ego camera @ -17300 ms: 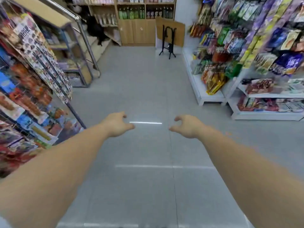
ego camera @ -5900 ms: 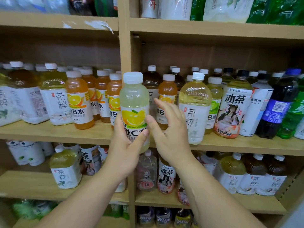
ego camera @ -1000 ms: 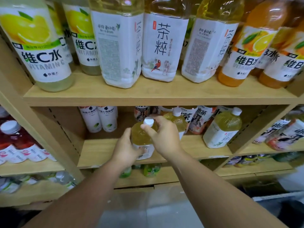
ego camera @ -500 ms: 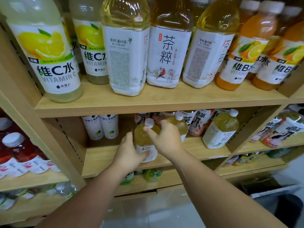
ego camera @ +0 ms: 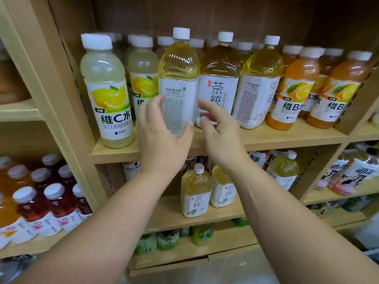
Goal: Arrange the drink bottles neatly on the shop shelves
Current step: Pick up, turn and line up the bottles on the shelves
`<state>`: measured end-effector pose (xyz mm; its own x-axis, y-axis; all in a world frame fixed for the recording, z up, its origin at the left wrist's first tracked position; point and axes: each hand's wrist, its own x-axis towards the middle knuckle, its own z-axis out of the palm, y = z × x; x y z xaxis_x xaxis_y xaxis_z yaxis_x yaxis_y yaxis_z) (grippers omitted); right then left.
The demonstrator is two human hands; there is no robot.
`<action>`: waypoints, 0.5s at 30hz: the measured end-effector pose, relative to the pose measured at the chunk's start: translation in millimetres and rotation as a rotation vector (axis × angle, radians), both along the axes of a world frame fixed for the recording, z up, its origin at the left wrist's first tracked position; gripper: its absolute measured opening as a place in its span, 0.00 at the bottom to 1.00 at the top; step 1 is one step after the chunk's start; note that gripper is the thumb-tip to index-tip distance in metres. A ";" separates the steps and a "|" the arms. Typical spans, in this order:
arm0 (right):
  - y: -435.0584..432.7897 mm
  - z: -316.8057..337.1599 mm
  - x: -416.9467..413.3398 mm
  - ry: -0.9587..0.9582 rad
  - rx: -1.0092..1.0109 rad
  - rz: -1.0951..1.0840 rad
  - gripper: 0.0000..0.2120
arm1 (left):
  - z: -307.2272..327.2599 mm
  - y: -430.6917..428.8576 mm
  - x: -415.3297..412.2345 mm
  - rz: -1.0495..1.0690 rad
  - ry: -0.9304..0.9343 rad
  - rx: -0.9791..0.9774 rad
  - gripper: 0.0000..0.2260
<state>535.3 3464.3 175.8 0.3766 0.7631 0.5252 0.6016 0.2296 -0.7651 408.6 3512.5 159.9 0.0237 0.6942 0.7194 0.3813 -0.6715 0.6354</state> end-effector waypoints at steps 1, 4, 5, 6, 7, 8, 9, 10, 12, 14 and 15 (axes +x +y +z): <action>4.1 2.5 1.5 -0.008 -0.023 0.032 0.20 | 6.5 7.3 4.5 0.000 0.000 -0.074 0.33; 11.6 2.5 6.9 0.002 -0.036 0.090 0.24 | 16.8 24.1 18.9 -0.010 -0.055 -0.206 0.38; 12.2 2.1 7.4 0.015 -0.031 0.113 0.25 | 18.4 26.3 23.4 -0.004 -0.078 -0.232 0.37; 11.6 1.7 7.3 0.026 -0.025 0.135 0.26 | 19.9 27.3 27.2 0.005 -0.101 -0.251 0.35; 11.0 1.3 7.5 0.029 -0.022 0.145 0.27 | 21.3 27.8 30.1 0.022 -0.118 -0.260 0.34; 10.6 0.4 8.5 0.030 -0.020 0.155 0.27 | 23.2 27.7 31.9 0.045 -0.123 -0.264 0.33; 9.5 1.1 10.2 0.038 -0.025 0.157 0.27 | 25.6 27.4 32.5 0.067 -0.119 -0.267 0.32; 8.5 1.9 12.3 0.050 -0.026 0.162 0.26 | 28.5 26.6 32.0 0.083 -0.111 -0.266 0.32; 5.6 5.3 16.2 0.062 -0.015 0.165 0.23 | 32.2 22.6 27.6 0.097 -0.096 -0.252 0.30; 1.0 10.2 18.1 0.105 0.018 0.172 0.21 | 32.4 11.7 18.4 0.086 -0.108 -0.226 0.29; -1.3 12.9 18.9 0.143 0.034 0.190 0.22 | 31.3 3.9 12.6 0.065 -0.123 -0.211 0.28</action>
<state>554.2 3462.9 188.8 0.3004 0.8103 0.5032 0.4308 0.3554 -0.8295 421.2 3516.4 191.2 -0.1043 0.8265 0.5531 0.3304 -0.4958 0.8031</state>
